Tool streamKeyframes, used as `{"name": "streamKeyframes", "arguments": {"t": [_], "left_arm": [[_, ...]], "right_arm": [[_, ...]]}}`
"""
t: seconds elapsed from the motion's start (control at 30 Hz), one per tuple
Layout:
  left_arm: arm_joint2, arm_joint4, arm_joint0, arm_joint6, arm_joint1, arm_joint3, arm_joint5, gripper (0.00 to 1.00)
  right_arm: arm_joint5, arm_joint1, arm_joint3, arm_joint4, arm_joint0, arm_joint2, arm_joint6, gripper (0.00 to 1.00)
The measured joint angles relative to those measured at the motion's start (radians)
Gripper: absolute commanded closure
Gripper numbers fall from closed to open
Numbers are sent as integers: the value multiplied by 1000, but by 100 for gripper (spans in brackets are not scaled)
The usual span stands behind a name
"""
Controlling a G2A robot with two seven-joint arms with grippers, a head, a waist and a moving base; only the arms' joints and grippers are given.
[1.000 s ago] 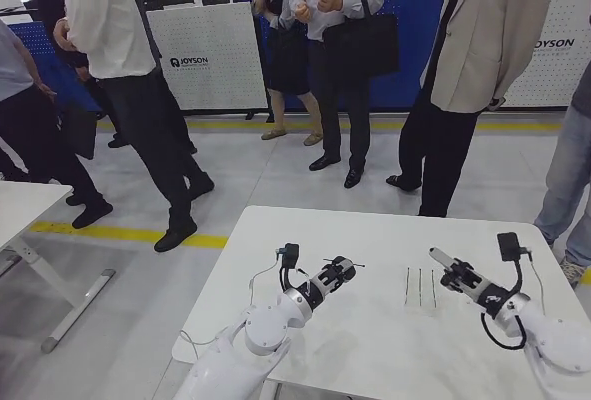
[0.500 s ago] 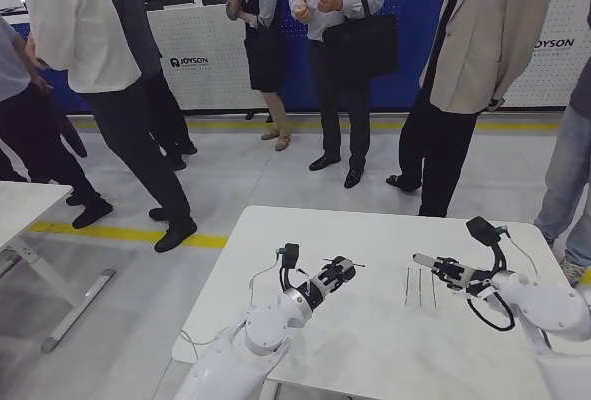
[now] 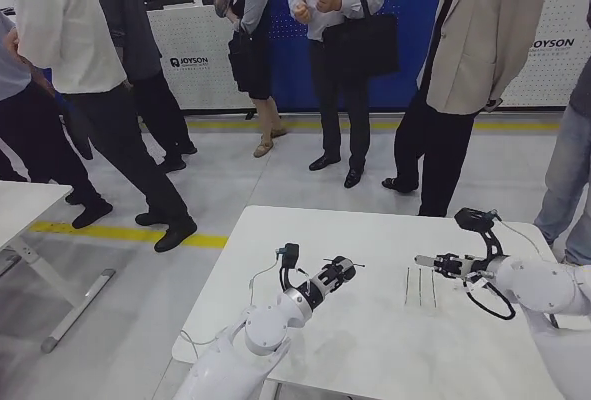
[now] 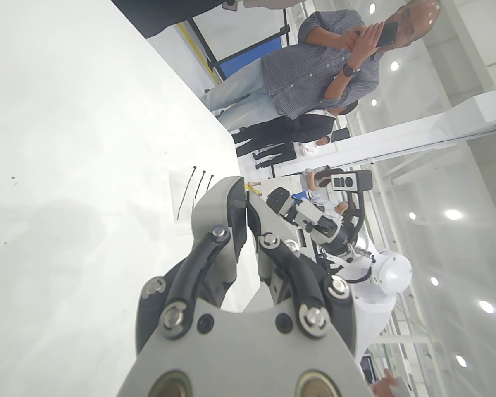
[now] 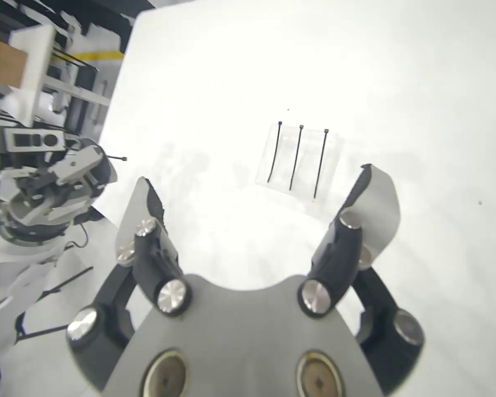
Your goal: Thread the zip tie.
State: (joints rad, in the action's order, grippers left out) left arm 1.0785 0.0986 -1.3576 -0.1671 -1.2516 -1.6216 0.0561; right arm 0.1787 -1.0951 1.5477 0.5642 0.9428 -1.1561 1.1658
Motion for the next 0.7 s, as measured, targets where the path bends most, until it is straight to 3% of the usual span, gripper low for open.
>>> {"name": "streamKeyframes", "arguments": {"t": [0.13,0.33,0.7], "left_arm": [[0,0,0,0,0,0,0,100],[0,0,0,0,0,0,0,100],[0,0,0,0,0,0,0,100]], "right_arm": [[-74,-16,-112,-34,-70,70,40,0],[-129,-45,-282,-50,-183,169,67,0],[-130,-47,-291,-48,-189,174,70,0]]}}
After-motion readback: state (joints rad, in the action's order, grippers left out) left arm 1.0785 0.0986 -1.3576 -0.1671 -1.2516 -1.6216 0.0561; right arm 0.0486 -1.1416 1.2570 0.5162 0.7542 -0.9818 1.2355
